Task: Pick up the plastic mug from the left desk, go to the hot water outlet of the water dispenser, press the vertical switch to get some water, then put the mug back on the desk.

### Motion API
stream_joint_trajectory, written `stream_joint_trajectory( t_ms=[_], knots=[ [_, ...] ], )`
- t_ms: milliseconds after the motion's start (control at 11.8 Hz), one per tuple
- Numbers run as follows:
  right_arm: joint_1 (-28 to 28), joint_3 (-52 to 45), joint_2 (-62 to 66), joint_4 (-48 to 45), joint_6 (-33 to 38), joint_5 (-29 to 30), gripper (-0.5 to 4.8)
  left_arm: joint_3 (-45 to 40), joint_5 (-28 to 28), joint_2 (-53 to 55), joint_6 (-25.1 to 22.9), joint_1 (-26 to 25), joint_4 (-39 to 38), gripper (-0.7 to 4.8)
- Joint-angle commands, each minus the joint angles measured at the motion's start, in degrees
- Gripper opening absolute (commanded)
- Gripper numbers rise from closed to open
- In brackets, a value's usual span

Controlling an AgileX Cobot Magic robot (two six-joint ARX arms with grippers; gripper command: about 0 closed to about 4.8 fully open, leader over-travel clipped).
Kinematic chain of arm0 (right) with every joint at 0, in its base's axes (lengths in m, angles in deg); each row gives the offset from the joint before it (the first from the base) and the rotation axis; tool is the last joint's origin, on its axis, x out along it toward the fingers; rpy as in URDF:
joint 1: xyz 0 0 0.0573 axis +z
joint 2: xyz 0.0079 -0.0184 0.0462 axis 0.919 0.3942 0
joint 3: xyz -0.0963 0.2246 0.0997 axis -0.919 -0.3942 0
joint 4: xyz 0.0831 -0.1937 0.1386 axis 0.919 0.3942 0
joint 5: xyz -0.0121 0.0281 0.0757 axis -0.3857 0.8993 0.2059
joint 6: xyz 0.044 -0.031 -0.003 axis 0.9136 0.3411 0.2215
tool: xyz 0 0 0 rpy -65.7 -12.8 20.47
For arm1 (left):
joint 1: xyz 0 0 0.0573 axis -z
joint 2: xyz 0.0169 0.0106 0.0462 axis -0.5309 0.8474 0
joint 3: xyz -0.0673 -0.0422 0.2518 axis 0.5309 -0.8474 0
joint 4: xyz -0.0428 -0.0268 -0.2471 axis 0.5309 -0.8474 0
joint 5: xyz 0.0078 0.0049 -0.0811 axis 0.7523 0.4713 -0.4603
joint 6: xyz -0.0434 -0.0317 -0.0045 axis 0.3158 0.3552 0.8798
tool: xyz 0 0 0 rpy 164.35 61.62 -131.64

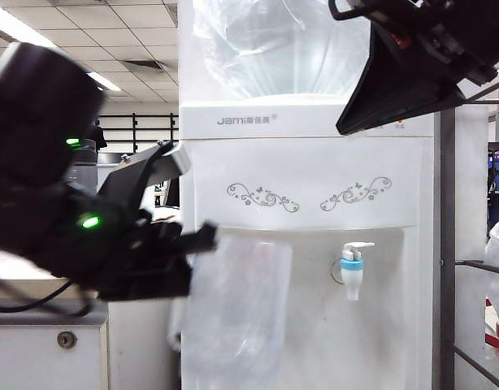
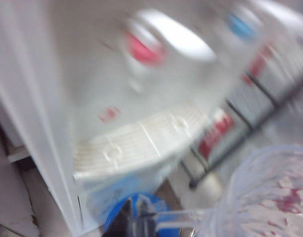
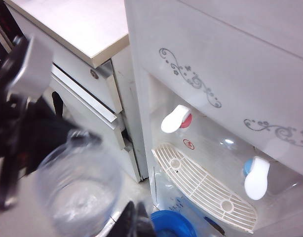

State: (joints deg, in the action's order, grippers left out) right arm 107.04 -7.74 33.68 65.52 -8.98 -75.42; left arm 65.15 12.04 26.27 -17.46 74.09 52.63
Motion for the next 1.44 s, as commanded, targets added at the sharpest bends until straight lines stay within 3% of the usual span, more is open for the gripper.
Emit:
stream_joint_trajectory(
  t_ms=[85,423,846,1015,1437],
  knots=[
    [0.09,0.35,-0.04,-1.16,-0.22,0.11,-0.01,2.45,3.54,2.38,6.16,0.07,1.36,-0.05],
    [0.13,0.35,-0.04,-1.14,-0.22,0.15,-0.02,2.54,4.13,8.33,5.75,0.04,6.12,-0.05],
    [0.07,0.35,-0.04,-1.22,-0.44,0.11,-0.01,3.96,11.61,21.49,0.72,0.07,25.27,-0.05],
    [0.09,0.35,-0.04,-1.2,-0.46,0.11,-0.02,6.54,17.88,27.91,-0.24,0.07,32.35,-0.05],
    [0.09,0.35,-0.04,-1.22,-0.46,0.13,-0.01,8.81,24.22,34.27,-2.05,0.5,32.61,-0.05]
  ],
)
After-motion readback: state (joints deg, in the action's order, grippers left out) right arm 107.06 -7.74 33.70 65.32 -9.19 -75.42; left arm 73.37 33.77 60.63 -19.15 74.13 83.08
